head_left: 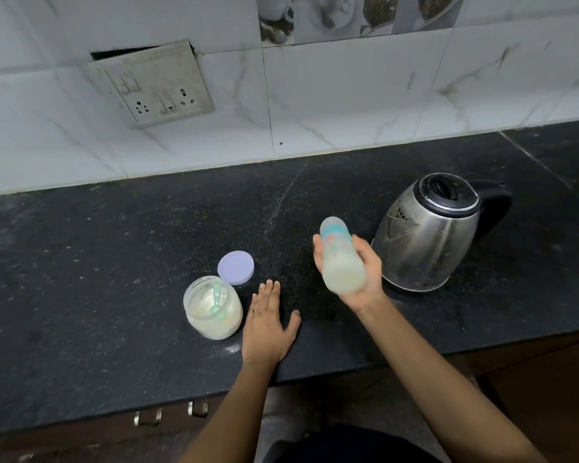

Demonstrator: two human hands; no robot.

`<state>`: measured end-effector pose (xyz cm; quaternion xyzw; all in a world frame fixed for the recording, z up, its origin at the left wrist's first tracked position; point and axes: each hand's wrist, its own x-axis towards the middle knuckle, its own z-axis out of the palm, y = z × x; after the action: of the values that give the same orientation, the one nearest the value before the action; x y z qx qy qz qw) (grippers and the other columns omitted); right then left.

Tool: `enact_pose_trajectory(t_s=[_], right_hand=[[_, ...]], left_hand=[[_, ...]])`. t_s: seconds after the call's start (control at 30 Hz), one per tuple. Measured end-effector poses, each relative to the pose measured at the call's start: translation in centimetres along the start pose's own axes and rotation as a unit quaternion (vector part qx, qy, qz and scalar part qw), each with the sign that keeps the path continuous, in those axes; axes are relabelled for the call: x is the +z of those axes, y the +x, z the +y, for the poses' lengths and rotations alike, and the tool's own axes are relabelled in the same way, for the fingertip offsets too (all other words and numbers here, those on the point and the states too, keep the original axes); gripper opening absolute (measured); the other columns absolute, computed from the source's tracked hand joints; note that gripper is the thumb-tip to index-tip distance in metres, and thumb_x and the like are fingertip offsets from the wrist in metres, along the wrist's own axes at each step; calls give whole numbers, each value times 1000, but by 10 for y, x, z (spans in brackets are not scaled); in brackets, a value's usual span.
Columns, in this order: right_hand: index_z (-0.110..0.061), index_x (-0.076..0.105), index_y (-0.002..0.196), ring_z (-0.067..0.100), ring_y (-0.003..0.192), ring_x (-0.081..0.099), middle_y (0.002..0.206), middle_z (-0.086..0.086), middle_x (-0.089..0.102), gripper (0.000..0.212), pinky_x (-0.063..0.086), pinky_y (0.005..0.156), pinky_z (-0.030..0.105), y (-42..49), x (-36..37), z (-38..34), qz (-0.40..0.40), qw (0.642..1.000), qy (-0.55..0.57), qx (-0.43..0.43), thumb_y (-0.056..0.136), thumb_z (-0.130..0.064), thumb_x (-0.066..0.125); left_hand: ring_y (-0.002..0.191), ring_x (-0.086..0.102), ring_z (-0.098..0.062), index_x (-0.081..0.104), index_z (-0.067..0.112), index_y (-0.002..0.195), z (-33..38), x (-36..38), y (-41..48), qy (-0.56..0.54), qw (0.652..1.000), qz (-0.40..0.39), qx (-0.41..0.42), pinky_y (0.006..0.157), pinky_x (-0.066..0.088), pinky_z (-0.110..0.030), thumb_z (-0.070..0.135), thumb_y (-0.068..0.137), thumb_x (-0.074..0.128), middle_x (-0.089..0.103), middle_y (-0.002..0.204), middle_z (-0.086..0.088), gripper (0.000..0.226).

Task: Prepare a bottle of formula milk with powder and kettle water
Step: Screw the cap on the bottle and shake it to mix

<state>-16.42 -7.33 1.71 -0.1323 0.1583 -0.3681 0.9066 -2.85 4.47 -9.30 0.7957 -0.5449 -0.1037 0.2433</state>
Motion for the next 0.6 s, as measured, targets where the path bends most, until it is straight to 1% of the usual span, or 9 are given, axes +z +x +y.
enact_pose_trajectory(t_s=[0.07, 0.1, 0.17, 0.2, 0.33, 0.37, 0.47, 0.53, 0.6], right_hand=[[3, 61, 106, 34, 91, 68, 103, 24, 65, 64, 56, 84, 50, 1, -4, -2, -8, 999, 39, -29, 51, -11, 91], [4, 58, 113, 34, 91, 68, 105, 25, 63, 67, 57, 82, 49, 0, -6, -1, -12, 998, 63, -15, 56, -11, 89], [2, 40, 128, 32, 91, 65, 111, 24, 59, 73, 58, 78, 45, -2, -4, -3, -4, 999, 26, 20, 69, -14, 81], [1, 38, 129, 31, 92, 64, 113, 24, 58, 73, 58, 77, 44, -3, 3, -3, -8, 1000, 11, 13, 71, -16, 79], [2, 50, 123, 43, 101, 64, 116, 30, 59, 79, 55, 76, 56, 8, 10, -9, 4, 991, 127, -41, 55, -3, 89], [1, 46, 128, 44, 102, 63, 117, 31, 58, 79, 55, 76, 57, 11, 6, -10, -1, 988, 155, -21, 60, -3, 87], [-4, 29, 136, 38, 102, 62, 121, 27, 55, 75, 56, 79, 52, 6, 9, -13, -34, 995, 72, 54, 77, -14, 75], [-1, 43, 128, 38, 99, 65, 117, 27, 60, 77, 57, 74, 51, 10, 18, -12, -23, 998, 60, 13, 64, -11, 85], [2, 56, 116, 42, 98, 66, 111, 28, 63, 79, 57, 71, 53, 14, 18, -9, 33, 994, 95, -31, 45, -3, 92]], left_hand=[[148, 10, -14, 24, 13, 151, 0, 0, 0, 0, 1000, -3, -1, 117, -4, -23, 45, 93, 47, 20, 159, -4, 70], [148, 10, -14, 23, 14, 151, 1, 0, 0, -2, 1000, -4, -1, 118, -4, -23, 45, 93, 47, 20, 159, -3, 70], [148, 10, -14, 23, 14, 151, 1, -1, 0, -5, 1000, 0, 2, 118, -4, -23, 45, 94, 47, 19, 159, -3, 70], [148, 10, -14, 23, 14, 151, 1, 0, 1, -5, 1000, 1, 3, 118, -4, -23, 44, 94, 47, 19, 159, -3, 70], [148, 11, -14, 24, 13, 151, 0, 0, 0, -3, 1000, -3, 3, 118, -3, -23, 44, 94, 48, 20, 159, -3, 69], [148, 11, -14, 24, 13, 151, -1, -1, 0, -3, 1000, -5, 4, 118, -3, -24, 44, 94, 48, 21, 159, -4, 69], [148, 10, -14, 23, 14, 151, -2, -1, 0, -6, 1000, -7, 6, 118, -3, -24, 45, 94, 47, 20, 159, -3, 69], [148, 10, -14, 23, 14, 151, -3, -1, 0, -4, 1000, -10, 6, 118, -4, -24, 45, 94, 46, 20, 159, -3, 69], [148, 10, -13, 22, 14, 151, -2, -1, 1, -4, 1000, -13, 3, 118, -5, -23, 45, 94, 46, 20, 159, -2, 70]])
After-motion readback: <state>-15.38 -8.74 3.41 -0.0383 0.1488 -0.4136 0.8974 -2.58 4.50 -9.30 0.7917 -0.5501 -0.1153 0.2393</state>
